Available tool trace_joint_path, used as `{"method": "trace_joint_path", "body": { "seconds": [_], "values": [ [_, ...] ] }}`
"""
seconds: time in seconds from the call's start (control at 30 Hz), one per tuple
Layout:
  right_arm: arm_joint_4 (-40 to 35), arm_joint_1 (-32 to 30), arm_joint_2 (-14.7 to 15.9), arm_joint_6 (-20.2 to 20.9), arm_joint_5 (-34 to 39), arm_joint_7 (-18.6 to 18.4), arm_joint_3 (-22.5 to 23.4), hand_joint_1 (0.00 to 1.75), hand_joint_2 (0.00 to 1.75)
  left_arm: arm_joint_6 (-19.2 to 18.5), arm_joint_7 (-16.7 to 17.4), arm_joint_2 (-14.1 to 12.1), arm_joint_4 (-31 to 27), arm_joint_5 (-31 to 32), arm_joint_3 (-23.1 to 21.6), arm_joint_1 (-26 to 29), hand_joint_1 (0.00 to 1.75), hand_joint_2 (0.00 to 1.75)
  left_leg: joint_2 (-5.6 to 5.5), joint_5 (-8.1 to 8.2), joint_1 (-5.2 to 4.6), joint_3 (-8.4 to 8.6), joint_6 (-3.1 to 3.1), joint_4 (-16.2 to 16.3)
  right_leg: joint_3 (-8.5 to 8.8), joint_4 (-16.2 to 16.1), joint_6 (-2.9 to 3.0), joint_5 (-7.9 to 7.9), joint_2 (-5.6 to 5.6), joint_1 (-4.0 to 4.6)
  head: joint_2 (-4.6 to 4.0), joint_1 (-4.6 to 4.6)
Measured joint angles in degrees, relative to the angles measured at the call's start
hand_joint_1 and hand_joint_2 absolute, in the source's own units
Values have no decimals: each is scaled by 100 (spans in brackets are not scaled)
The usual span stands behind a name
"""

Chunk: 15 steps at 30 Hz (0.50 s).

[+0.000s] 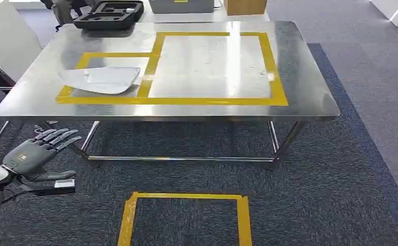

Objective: Take the parts from the cabinet and place them on the table.

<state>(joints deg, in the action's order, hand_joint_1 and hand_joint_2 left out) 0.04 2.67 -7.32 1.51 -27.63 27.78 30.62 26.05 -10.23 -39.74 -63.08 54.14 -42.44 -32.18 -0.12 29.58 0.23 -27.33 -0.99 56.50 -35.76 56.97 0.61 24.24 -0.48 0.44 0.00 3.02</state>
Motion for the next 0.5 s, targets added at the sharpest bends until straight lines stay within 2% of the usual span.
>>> {"method": "trace_joint_path", "body": {
  "seconds": [0.03,0.1,0.13,0.17,0.2,0.23,0.3,0.33,0.37,0.4,0.43,0.47,0.5],
  "values": [
    [0,2,0,0,-15,-13,13,0,0,-2,22,-20,-26,-4,57,74,0,0,-1,51,-6,45,34,-138,-22,-2,-27,-51,-3,-4,2,9],
    [0,-1,2,4,-26,-52,44,0,0,4,74,-24,-31,-54,181,308,0,0,-2,-2,-39,-17,82,-85,-37,-25,-92,-153,1,-30,2,0],
    [0,-16,2,7,-37,-57,52,0,0,9,96,-17,-31,-70,234,440,0,0,9,-70,-19,-61,138,-118,-53,-29,-140,-191,14,-6,0,7],
    [2,-15,7,7,-39,-70,74,0,0,13,111,0,-31,-79,279,543,0,0,47,-135,15,-100,175,-138,-103,25,-163,-52,36,-26,0,-24],
    [2,-16,7,15,-46,-94,96,0,0,22,140,30,-37,-79,356,681,0,0,47,-195,18,-181,224,-136,-246,241,-197,287,37,-26,0,11],
    [2,-16,9,22,-48,-107,111,0,0,22,157,48,-37,-72,413,812,0,0,48,-253,18,-252,244,-134,-340,625,-222,635,38,-41,0,37],
    [0,-11,31,53,-44,-144,164,0,0,9,197,155,-37,-74,590,1127,0,0,51,-386,8,-425,249,-126,-526,1518,-249,1134,37,-48,0,44],
    [0,-15,37,66,-41,-153,192,0,0,4,214,210,-37,-90,681,1284,0,0,55,-451,6,-515,247,-117,-519,1767,-254,1120,37,-47,0,44],
    [0,-20,48,70,-37,-164,208,0,0,4,240,269,-37,-114,759,1438,0,0,55,-515,6,-613,241,-104,-413,1782,-255,944,38,-46,0,44],
    [0,-25,52,74,-37,-177,225,0,0,7,265,330,-37,-120,824,1560,0,0,55,-560,6,-689,234,-89,-262,1645,-250,749,38,-46,0,48],
    [0,-26,72,85,-37,-190,243,0,0,24,289,387,-37,-122,920,1757,0,0,54,-620,6,-785,216,-69,87,1220,-230,497,39,-46,0,50],
    [0,-26,85,96,-35,-201,260,0,0,26,308,478,-35,-146,1026,1931,0,0,53,-667,6,-852,197,-45,499,667,-211,433,51,-48,0,48],
    [-4,-16,103,107,-24,-214,284,0,0,37,319,571,-33,-177,1122,2100,0,0,48,-702,-11,-895,168,-17,883,83,-190,666,87,-36,2,46]
  ]
}}
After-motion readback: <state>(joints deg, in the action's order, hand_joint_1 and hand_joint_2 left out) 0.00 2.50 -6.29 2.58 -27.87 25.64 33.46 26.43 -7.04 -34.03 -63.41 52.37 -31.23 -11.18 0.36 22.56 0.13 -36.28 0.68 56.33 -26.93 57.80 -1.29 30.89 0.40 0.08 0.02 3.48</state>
